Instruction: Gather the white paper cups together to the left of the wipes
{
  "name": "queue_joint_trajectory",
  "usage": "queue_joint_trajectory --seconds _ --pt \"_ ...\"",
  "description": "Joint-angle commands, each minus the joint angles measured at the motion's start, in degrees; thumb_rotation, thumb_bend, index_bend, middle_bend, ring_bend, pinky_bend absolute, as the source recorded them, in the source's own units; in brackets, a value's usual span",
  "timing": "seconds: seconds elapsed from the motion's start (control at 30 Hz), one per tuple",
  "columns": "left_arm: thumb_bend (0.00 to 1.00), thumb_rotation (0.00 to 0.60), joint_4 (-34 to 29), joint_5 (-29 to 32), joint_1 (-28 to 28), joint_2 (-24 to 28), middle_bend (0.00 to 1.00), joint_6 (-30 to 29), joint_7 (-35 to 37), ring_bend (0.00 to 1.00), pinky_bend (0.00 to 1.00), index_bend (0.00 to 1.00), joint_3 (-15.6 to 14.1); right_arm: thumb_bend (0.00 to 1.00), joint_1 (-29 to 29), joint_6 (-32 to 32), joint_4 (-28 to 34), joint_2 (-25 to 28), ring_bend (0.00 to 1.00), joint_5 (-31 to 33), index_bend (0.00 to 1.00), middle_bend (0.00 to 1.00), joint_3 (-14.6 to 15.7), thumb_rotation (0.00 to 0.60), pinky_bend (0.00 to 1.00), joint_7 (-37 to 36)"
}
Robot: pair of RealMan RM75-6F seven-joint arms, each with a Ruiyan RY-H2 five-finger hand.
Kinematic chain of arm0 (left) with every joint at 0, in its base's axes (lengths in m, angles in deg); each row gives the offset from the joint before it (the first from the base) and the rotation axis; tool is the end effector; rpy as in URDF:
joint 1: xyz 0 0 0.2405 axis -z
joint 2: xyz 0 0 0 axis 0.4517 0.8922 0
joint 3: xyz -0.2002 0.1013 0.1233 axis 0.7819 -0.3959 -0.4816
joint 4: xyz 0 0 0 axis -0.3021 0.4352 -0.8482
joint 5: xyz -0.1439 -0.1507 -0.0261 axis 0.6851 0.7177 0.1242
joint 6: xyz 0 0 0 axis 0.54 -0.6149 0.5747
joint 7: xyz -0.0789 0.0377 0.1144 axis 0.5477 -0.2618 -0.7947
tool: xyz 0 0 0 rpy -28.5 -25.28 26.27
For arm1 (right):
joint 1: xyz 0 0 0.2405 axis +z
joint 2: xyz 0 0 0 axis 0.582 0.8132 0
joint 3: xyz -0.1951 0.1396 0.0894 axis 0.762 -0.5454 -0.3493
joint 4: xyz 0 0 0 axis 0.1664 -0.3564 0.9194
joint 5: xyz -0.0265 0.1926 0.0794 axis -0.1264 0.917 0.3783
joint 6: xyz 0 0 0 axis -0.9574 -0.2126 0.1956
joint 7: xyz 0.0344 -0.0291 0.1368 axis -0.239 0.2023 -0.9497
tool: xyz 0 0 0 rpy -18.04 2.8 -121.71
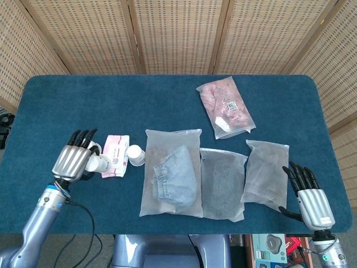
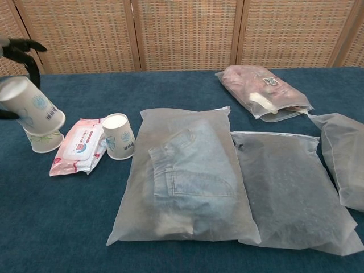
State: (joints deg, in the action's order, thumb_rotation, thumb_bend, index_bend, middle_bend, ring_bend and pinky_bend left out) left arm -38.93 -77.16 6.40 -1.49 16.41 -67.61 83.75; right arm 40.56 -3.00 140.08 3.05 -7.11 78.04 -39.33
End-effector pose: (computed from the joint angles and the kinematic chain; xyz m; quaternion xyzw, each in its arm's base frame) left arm -0.1670 0.2841 0.1108 -0.7202 -0.3408 -0.2817 0.5345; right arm -0.2804 -0.1715 0.1295 0.6206 -0.3950 0.4149 0.5354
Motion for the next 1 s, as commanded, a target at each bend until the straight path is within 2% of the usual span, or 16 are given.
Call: queue_joint_trajectory --seconds 0.03,0.2,0.53,0.67,1.0 --pt "0.23 0.6 0.2 3.0 0.9 4.9 0.0 1.2 2.5 0.0 0.0 0.42 2.6 0.09 0.0 0.0 0.1 0.0 0.0 -0.1 0.0 0.0 0.0 0.6 0.0 0.2" --pt "0.23 0.6 4.6 5.6 1.6 7.3 0.0 3.2 4.5 0.0 0.0 0.42 3.5 0.09 0.0 -0.1 0.1 -0.1 0.0 0.1 0.0 0.0 0.0 0.6 0.0 0.3" --pt "0.23 0.6 15.4 10.1 2.7 7.9 0.0 8.7 9.7 0.0 0.0 0.42 4.0 0.09 0.2 0.5 0.0 -0.4 0.0 0.4 0.0 0.0 -0.1 0.6 0.0 1.1" --pt "0.23 0.6 19.2 11.3 3.7 6.7 0.0 10.5 9.5 0.0 0.0 0.42 3.2 0.09 0.2 0.7 0.1 -0.6 0.0 0.7 0.0 0.0 -0.1 0.6 0.0 1.5" --pt "0.23 0.6 27.8 16.0 5.6 0.1 0.0 13.6 8.9 0.0 0.0 0.42 0.9 0.09 0.3 0.9 0.0 -0.6 0.0 1.4 0.0 0.0 -0.4 0.6 0.0 1.5"
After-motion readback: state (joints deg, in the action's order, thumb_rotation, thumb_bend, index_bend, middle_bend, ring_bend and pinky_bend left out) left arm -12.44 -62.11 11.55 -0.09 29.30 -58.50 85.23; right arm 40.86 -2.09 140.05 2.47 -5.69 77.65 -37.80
